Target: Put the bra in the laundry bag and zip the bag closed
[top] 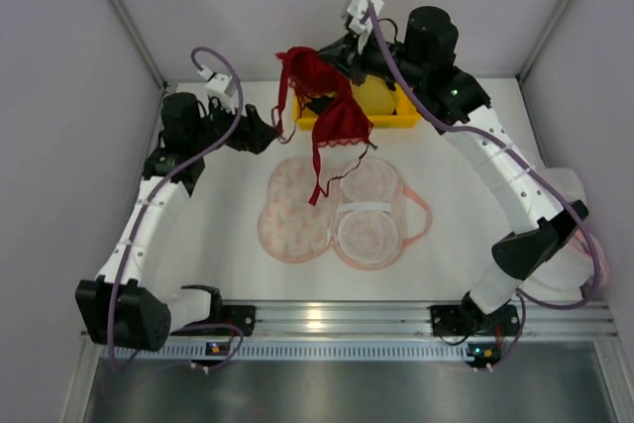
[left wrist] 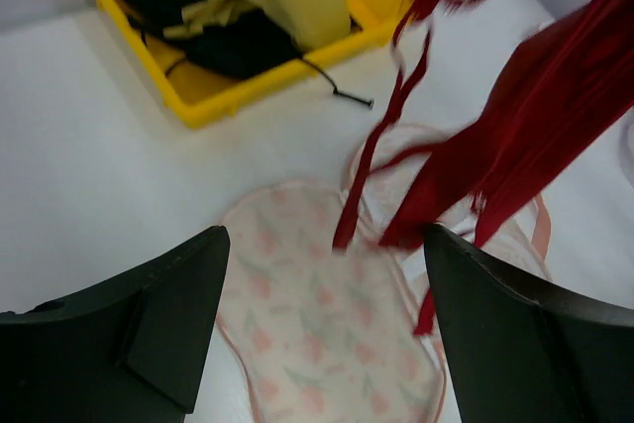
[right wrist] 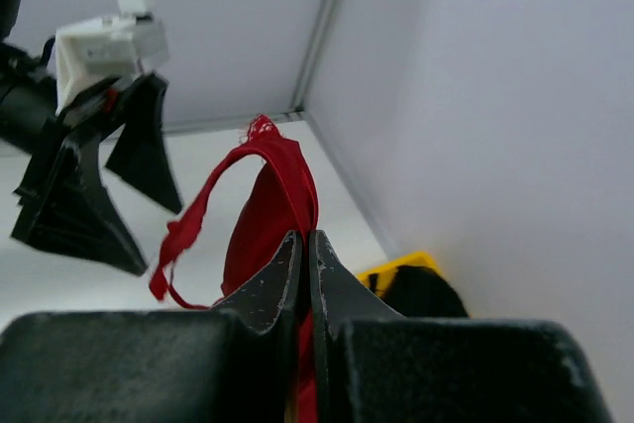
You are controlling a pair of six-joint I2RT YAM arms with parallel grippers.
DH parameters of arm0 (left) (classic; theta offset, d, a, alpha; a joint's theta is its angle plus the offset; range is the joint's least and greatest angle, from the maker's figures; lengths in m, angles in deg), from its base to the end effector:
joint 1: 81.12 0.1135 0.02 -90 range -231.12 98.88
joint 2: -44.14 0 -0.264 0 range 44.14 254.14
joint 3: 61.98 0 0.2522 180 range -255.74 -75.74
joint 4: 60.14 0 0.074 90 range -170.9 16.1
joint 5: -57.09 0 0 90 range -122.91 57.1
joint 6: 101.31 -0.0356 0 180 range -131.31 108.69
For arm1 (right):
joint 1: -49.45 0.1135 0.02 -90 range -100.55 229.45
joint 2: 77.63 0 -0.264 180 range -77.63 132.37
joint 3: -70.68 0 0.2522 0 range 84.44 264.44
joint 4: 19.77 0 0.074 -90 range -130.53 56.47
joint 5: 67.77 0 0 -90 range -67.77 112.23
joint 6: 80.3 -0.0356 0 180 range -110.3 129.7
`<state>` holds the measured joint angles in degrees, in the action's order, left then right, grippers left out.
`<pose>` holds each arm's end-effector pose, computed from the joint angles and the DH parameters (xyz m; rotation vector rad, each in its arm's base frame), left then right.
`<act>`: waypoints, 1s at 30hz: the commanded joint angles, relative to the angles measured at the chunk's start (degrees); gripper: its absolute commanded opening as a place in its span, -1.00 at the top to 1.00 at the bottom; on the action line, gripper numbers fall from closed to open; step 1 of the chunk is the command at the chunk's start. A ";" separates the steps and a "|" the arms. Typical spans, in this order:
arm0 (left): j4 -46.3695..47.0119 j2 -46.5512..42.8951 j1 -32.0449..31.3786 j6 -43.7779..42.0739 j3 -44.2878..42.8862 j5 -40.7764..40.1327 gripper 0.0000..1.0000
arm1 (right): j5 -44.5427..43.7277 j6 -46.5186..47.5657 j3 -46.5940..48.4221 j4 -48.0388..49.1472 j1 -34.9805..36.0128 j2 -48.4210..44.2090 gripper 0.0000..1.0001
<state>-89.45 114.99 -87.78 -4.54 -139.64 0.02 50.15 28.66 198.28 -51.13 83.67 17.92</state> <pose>0.2757 -0.0517 0.3530 0.3787 1.9274 -0.7162 0.2922 0.2189 0.5114 -1.0374 1.2055 0.5873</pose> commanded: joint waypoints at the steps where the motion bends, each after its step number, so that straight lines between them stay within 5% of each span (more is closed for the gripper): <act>1: 8.60 -6.59 0.33 -2.81 -3.25 2.32 -0.70 | 3.98 -4.63 -3.18 2.57 3.04 -3.70 1.00; 11: 5.89 -16.00 0.33 -5.61 -3.60 7.15 -0.68 | 8.37 -15.69 -9.51 14.34 7.88 -3.97 1.00; 24: 3.77 -16.36 0.33 -9.84 -4.66 2.23 -0.68 | 16.90 -24.23 -10.57 19.45 10.08 -2.03 1.00; 30: 4.21 -16.18 0.33 -10.02 -5.53 3.63 -0.36 | 20.15 -27.22 -11.10 20.07 10.25 -0.98 1.00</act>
<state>-87.02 99.06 -87.74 -13.44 -142.50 2.25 66.81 3.98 187.23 -34.90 92.96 15.99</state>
